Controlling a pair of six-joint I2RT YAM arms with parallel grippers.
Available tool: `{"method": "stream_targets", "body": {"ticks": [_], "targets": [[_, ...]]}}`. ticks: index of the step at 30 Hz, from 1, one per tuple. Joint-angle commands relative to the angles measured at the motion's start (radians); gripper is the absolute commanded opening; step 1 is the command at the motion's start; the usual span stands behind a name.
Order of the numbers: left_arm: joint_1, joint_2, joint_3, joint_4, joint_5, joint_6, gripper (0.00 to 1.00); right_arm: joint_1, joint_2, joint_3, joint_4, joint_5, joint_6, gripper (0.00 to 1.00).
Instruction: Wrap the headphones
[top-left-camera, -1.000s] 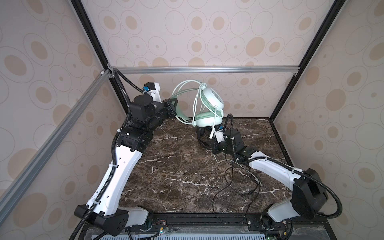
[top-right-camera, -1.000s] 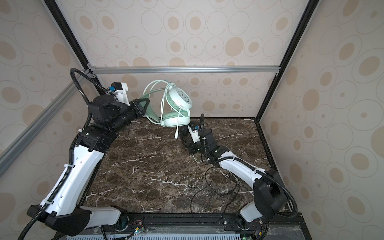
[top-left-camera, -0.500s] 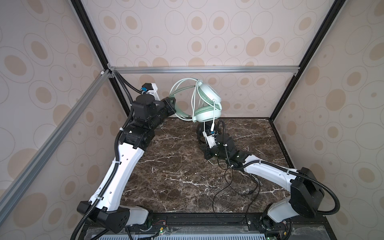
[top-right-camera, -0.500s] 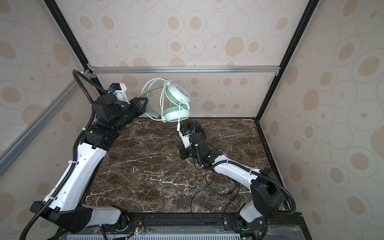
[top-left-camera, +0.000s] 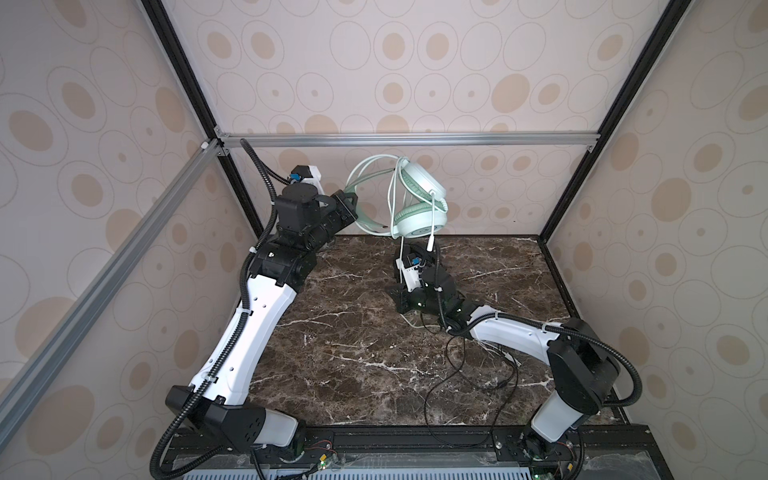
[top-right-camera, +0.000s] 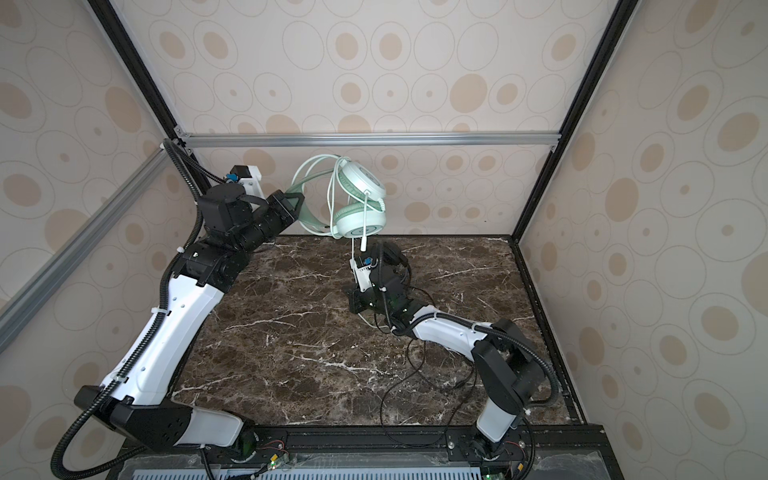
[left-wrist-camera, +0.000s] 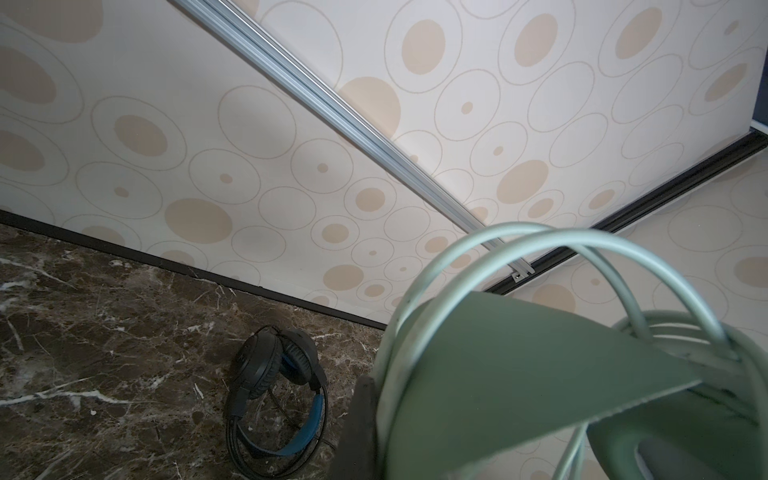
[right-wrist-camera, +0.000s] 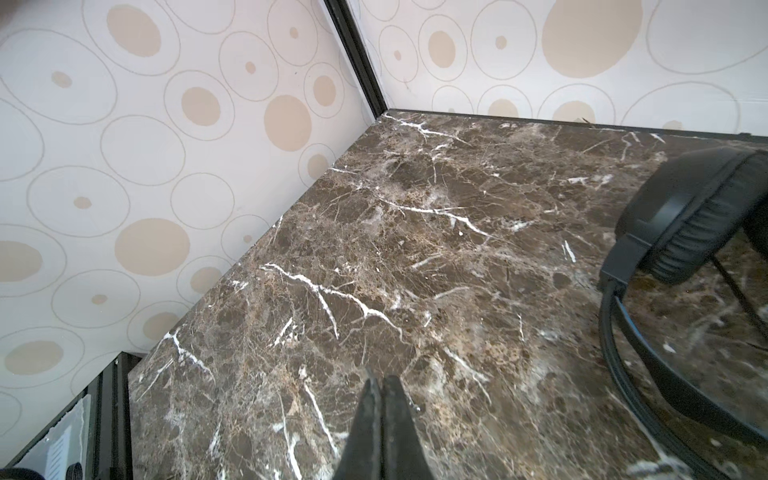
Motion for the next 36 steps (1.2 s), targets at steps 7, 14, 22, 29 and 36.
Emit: {"method": "stream_targets", "body": {"ticks": [7, 14, 22, 29, 36], "targets": [[0.011, -0.095, 0.036, 0.160, -0.049, -0.083, 0.00, 0.012, 0.060, 0.034, 0.036, -0.109, 0.042, 0.02], [0.011, -0.056, 0.030, 0.202, -0.111, -0.076, 0.00, 0.056, -0.001, 0.009, -0.039, -0.089, 0.075, 0.01], [0.011, 0.029, 0.035, 0.214, -0.206, -0.053, 0.00, 0.129, -0.094, 0.003, -0.210, 0.003, -0.009, 0.00], [0.011, 0.072, -0.011, 0.203, -0.281, -0.012, 0.00, 0.209, -0.152, 0.051, -0.397, 0.116, -0.125, 0.00], [0.011, 0.067, -0.091, 0.191, -0.371, 0.093, 0.00, 0.265, -0.180, 0.151, -0.573, 0.199, -0.205, 0.00]]}}
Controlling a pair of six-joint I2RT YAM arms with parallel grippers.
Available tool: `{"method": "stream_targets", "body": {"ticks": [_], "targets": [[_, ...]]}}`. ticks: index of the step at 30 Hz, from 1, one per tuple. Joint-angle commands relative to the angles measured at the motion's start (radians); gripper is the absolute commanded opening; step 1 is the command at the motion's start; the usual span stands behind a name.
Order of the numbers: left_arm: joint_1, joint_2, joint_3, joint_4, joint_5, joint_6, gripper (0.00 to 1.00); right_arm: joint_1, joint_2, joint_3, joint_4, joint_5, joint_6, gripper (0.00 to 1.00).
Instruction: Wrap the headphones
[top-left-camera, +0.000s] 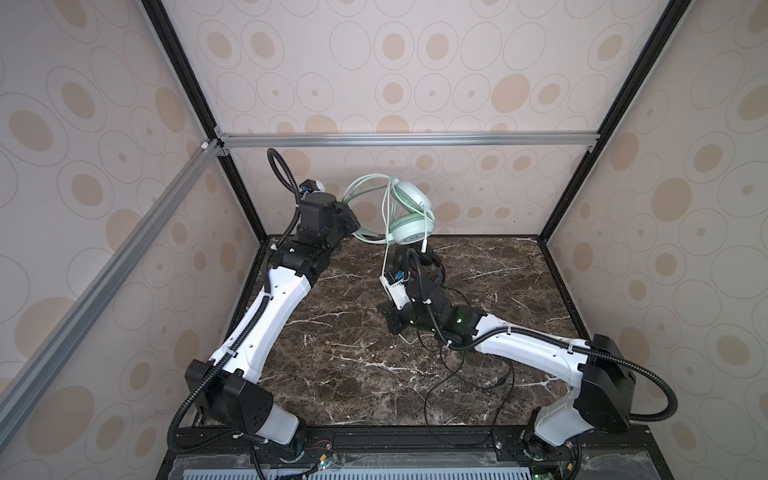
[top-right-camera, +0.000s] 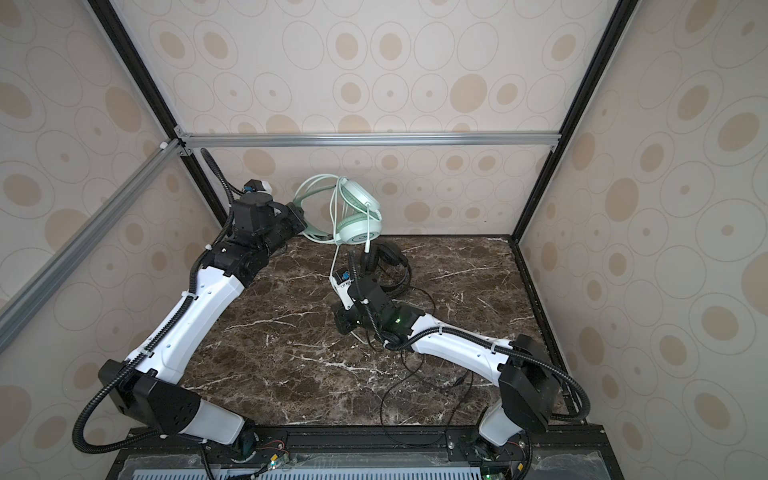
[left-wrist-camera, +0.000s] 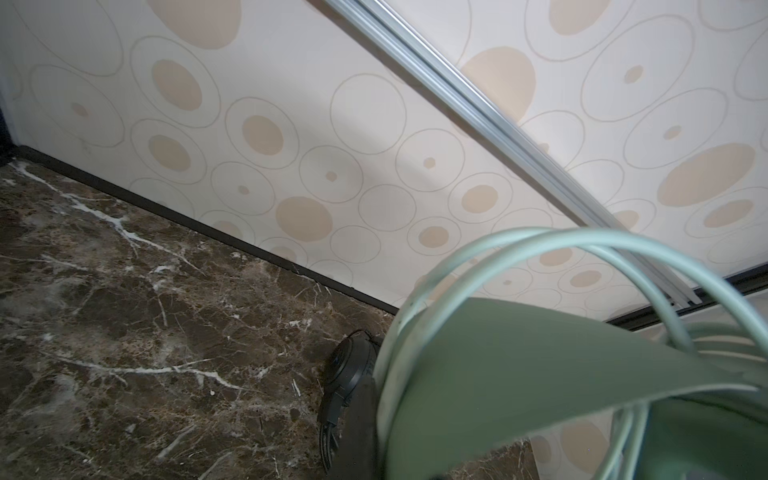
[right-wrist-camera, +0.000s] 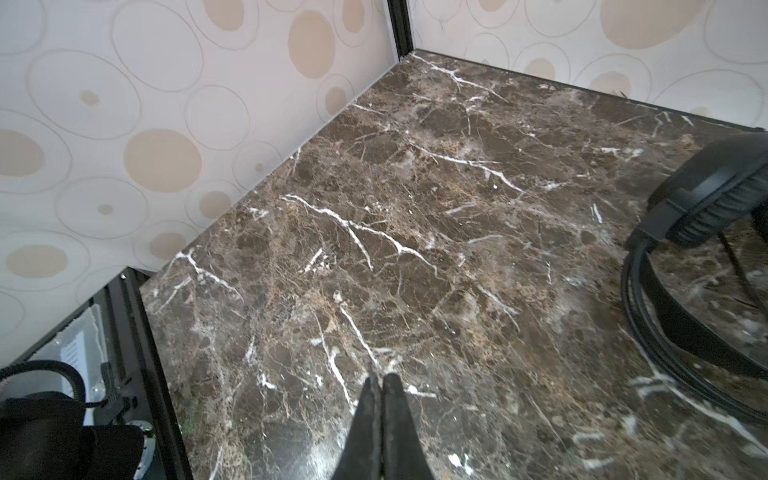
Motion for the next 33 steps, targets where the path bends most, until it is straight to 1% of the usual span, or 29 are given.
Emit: {"method": "stream_targets", "body": {"ticks": [1, 7, 12, 16, 19, 24, 29, 33], "targets": [[0.013, -0.029, -0.007, 0.173, -0.140, 0.011, 0.00, 0.063, -0.034, 0.076, -0.175, 0.019, -0.109, 0.00], [-0.002, -0.053, -0.073, 0.159, -0.217, 0.132, 0.00, 0.081, -0.014, 0.230, -0.349, 0.059, -0.156, 0.00], [-0.012, -0.085, -0.131, 0.148, -0.241, 0.209, 0.00, 0.082, 0.009, 0.343, -0.453, 0.108, -0.193, 0.00], [-0.026, -0.114, -0.180, 0.143, -0.272, 0.290, 0.00, 0.082, 0.039, 0.474, -0.568, 0.162, -0.246, 0.00], [-0.049, -0.132, -0.204, 0.131, -0.303, 0.382, 0.00, 0.083, 0.083, 0.600, -0.691, 0.227, -0.316, 0.00], [-0.088, -0.157, -0.223, 0.081, -0.372, 0.503, 0.00, 0.082, 0.140, 0.737, -0.835, 0.346, -0.431, 0.00], [-0.104, -0.178, -0.246, 0.030, -0.380, 0.564, 0.00, 0.082, 0.168, 0.826, -0.897, 0.441, -0.518, 0.00], [-0.113, -0.197, -0.271, -0.010, -0.384, 0.603, 0.00, 0.082, 0.184, 0.890, -0.922, 0.507, -0.554, 0.00]]}}
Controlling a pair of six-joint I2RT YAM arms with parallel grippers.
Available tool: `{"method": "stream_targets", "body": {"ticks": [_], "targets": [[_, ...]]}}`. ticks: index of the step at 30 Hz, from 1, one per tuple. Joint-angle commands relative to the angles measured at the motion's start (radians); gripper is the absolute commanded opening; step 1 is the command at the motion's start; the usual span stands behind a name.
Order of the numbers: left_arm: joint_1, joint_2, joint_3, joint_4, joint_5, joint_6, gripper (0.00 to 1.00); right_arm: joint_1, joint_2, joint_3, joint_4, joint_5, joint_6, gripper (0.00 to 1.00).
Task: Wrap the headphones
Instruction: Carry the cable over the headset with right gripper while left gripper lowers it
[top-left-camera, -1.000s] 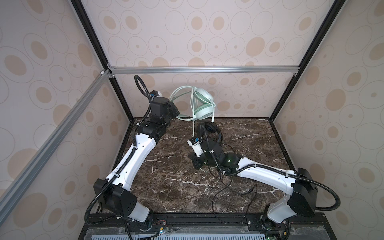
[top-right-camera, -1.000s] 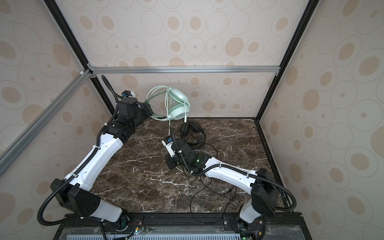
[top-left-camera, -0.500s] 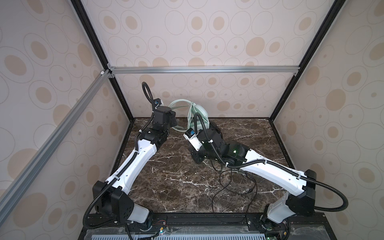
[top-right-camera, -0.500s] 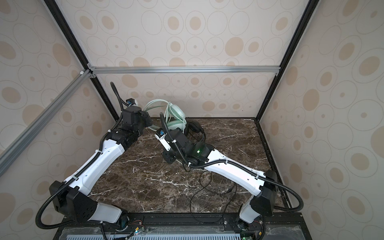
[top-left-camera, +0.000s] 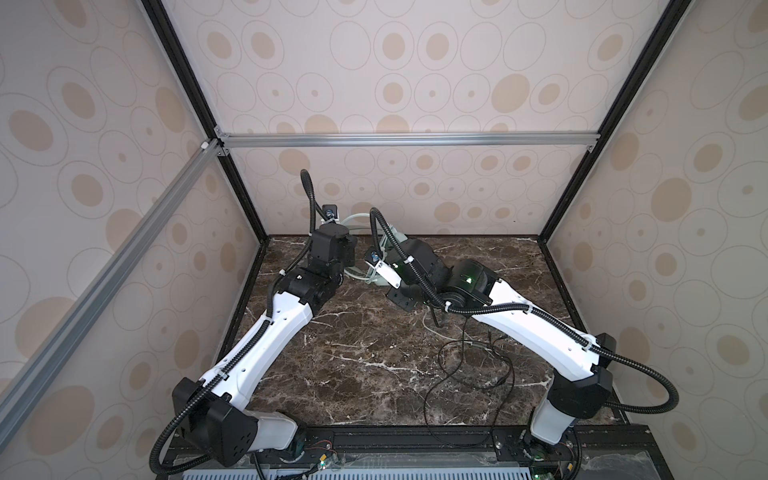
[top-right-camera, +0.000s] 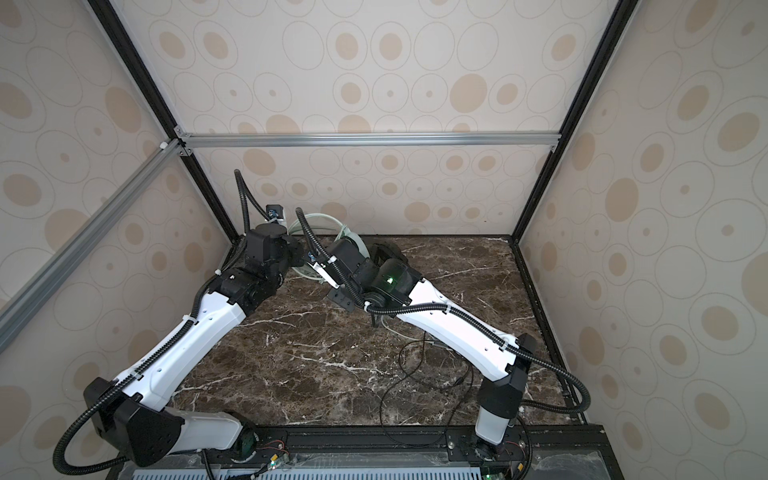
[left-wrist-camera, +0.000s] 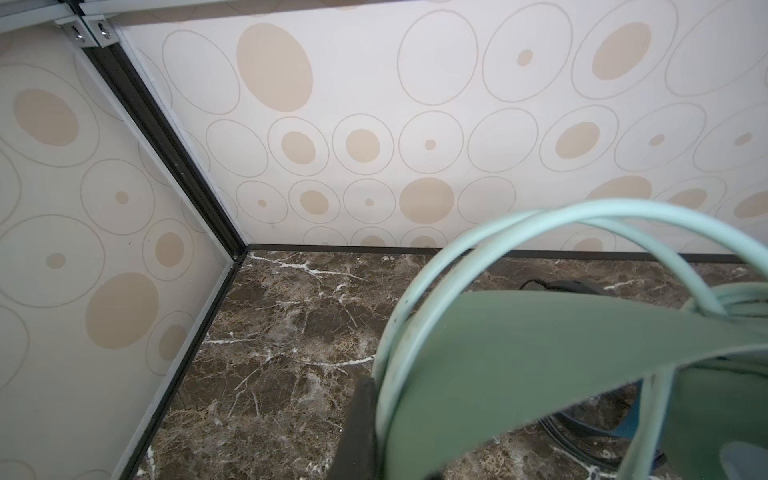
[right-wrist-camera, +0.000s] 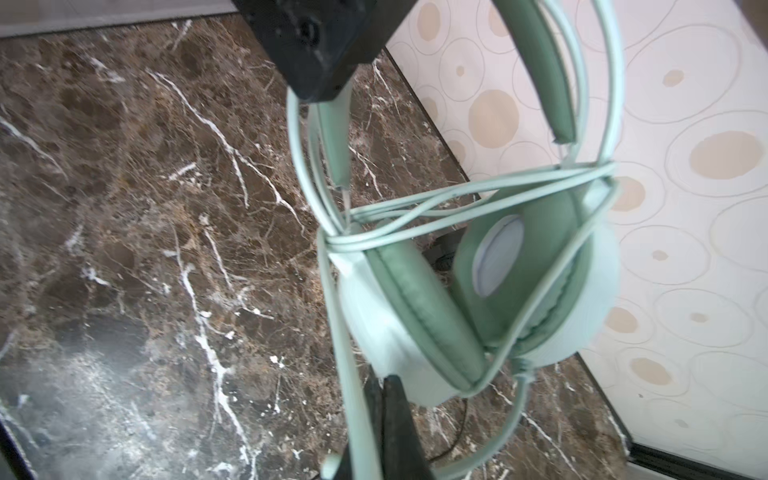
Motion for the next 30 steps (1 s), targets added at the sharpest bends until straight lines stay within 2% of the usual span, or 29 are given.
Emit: {"method": "stream_targets", "body": {"ticks": [1, 8, 15, 19, 24, 30], "targets": [[-0.004, -0.046, -0.008, -0.008, -0.045, 0.064, 0.00, 0.011, -0.006, 0.071, -0.050, 0.104, -0.071, 0.00], [-0.009, -0.089, -0.054, -0.017, -0.008, 0.118, 0.00, 0.009, -0.007, 0.047, -0.018, 0.190, -0.088, 0.00], [-0.013, -0.113, -0.088, -0.011, 0.176, 0.142, 0.00, 0.005, 0.006, 0.044, 0.031, 0.208, -0.114, 0.00], [-0.013, -0.121, -0.109, -0.019, 0.228, 0.140, 0.00, 0.005, 0.002, 0.013, 0.038, 0.266, -0.130, 0.00], [-0.013, -0.163, -0.149, -0.011, 0.280, 0.154, 0.00, 0.004, -0.018, -0.047, 0.088, 0.381, -0.158, 0.08], [-0.013, -0.205, -0.174, -0.003, 0.339, 0.171, 0.00, -0.012, -0.045, -0.100, 0.137, 0.401, -0.119, 0.10]]}}
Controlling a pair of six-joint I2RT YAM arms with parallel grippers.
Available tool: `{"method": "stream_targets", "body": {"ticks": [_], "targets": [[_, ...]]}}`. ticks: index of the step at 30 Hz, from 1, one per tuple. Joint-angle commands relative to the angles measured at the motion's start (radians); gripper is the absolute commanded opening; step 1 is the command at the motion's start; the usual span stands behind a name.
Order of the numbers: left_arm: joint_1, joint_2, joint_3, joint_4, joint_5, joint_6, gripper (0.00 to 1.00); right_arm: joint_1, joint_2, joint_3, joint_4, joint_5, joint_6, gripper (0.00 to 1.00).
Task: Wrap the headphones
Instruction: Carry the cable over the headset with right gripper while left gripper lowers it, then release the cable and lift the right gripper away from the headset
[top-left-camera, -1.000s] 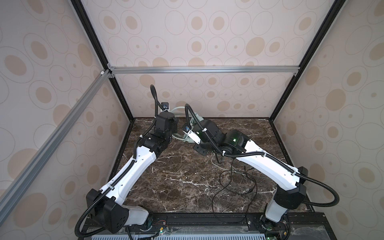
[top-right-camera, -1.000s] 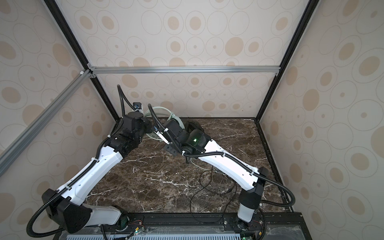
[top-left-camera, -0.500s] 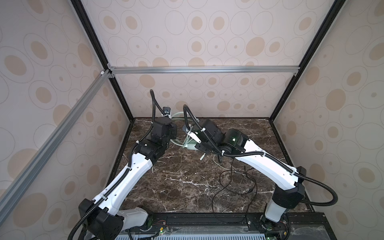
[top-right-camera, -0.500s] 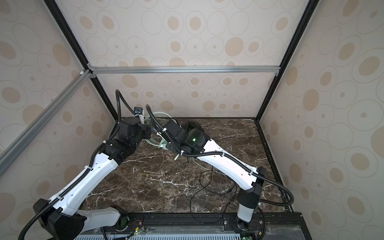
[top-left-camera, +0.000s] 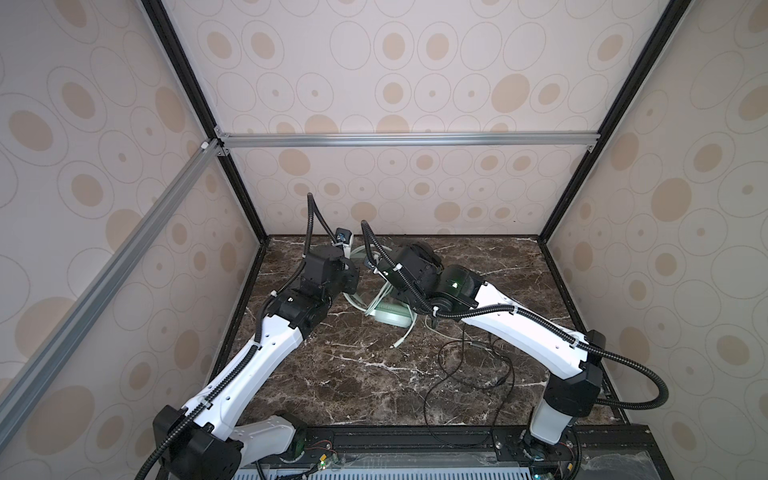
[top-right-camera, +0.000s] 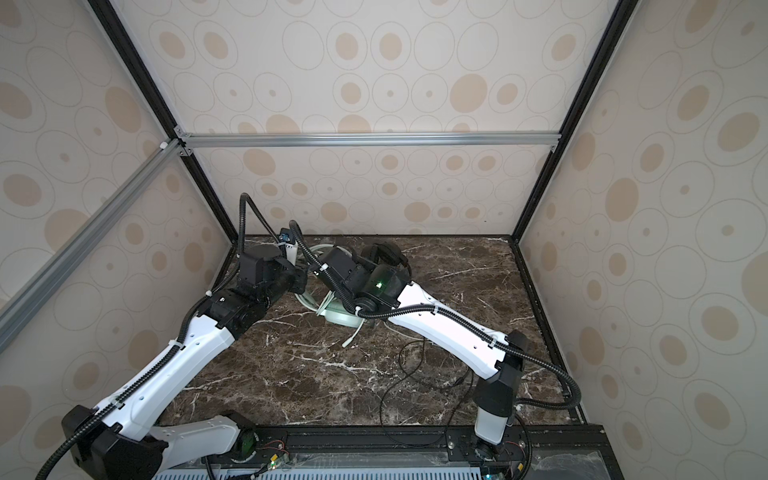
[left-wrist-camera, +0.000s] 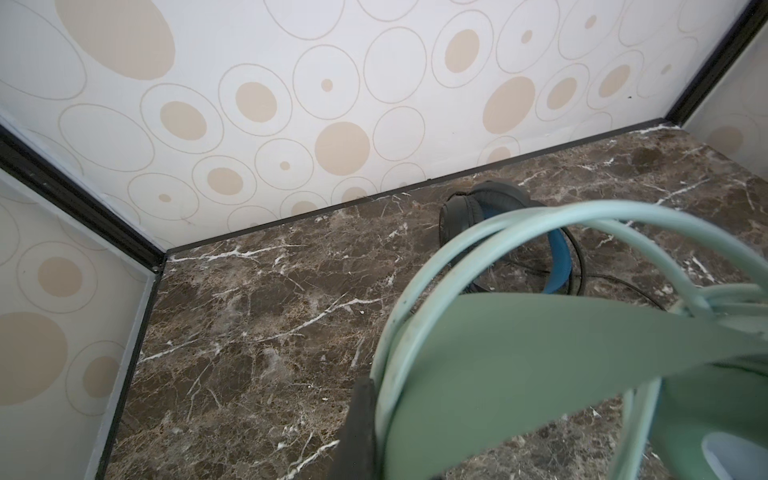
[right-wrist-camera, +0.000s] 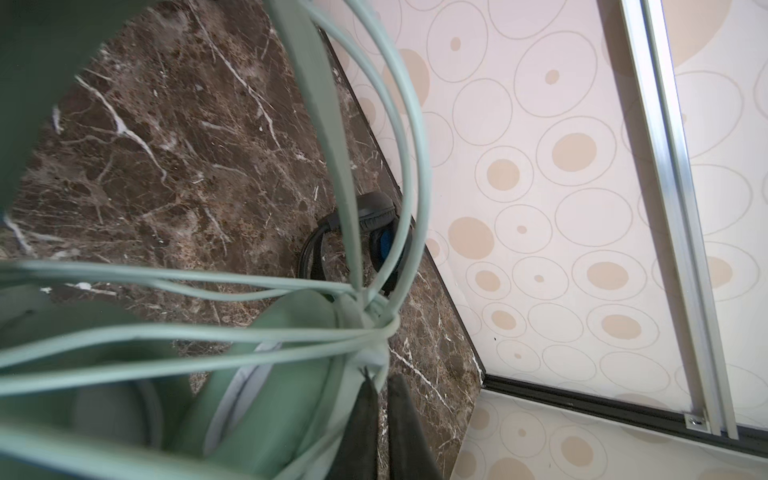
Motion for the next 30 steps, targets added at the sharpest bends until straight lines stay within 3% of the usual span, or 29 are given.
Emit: {"method": "stream_targets", "body": {"ticks": [1, 18, 30], "targets": [[0.001, -0.050, 0.008, 0.022, 0.067, 0.036, 0.00, -0.022, -0.060, -0.010, 0.062, 0.068, 0.030, 0.10], [0.001, -0.092, 0.022, 0.006, 0.134, 0.051, 0.00, -0.157, -0.148, -0.106, 0.116, -0.022, 0.150, 0.10], [0.001, -0.108, 0.041, 0.025, 0.179, 0.009, 0.00, -0.369, -0.180, -0.210, 0.202, -0.265, 0.357, 0.10]]}}
